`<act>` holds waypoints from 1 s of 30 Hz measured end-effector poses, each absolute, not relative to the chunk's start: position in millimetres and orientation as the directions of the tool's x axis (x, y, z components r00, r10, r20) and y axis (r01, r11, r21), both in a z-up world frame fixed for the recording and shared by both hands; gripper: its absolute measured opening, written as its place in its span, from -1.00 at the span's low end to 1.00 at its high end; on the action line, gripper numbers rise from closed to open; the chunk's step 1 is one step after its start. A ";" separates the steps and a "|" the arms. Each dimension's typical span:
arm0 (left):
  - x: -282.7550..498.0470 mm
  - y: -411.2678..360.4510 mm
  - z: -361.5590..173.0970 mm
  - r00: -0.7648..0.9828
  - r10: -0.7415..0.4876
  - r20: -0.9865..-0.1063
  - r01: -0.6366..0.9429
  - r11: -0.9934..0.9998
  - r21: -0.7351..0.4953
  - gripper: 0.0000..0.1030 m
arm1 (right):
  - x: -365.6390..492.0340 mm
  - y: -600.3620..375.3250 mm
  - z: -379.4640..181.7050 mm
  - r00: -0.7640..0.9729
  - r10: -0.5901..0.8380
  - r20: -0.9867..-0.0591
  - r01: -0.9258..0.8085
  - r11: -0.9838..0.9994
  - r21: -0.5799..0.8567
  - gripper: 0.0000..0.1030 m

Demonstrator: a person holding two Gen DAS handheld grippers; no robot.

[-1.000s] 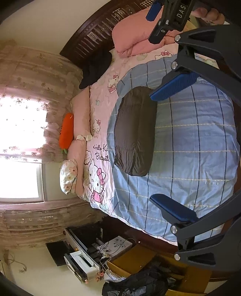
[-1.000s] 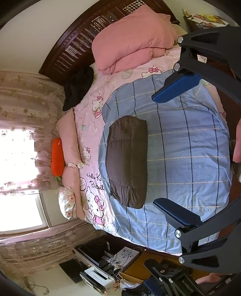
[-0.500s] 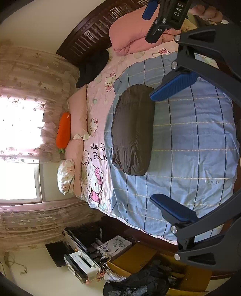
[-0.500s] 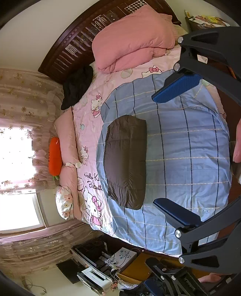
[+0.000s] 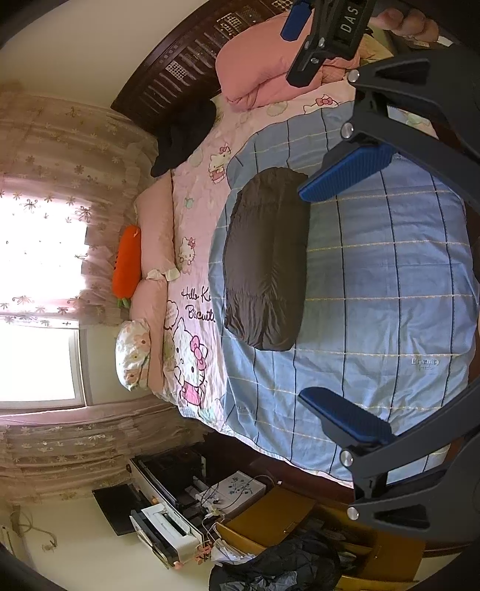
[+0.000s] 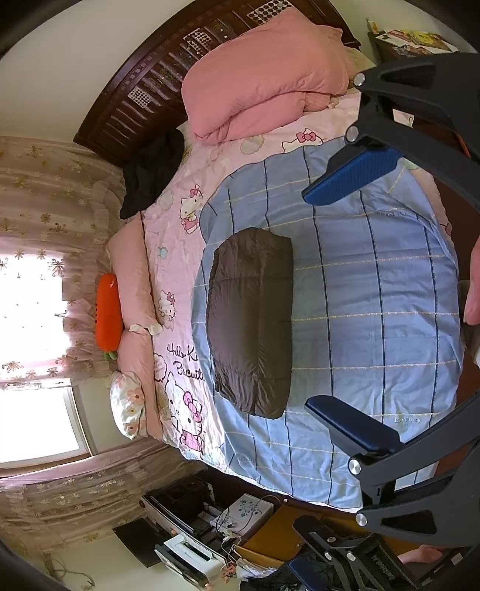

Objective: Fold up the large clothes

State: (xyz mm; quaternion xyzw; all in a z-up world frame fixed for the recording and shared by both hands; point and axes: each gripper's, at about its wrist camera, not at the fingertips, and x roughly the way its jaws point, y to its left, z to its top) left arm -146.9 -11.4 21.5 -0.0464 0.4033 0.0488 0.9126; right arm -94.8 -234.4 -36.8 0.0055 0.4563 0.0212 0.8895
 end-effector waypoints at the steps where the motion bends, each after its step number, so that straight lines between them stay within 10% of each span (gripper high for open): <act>1: -146.4 -10.4 21.2 0.669 0.050 -0.741 -0.129 0.990 -0.049 0.96 | -93.6 -234.4 -37.2 0.581 0.043 -0.813 -0.033 0.999 0.029 0.97; 30: -137.1 -12.9 14.4 0.654 0.048 -0.755 -0.109 0.994 -0.031 0.96 | -99.2 -231.7 -49.2 0.563 0.038 -0.826 -0.016 0.999 0.035 0.97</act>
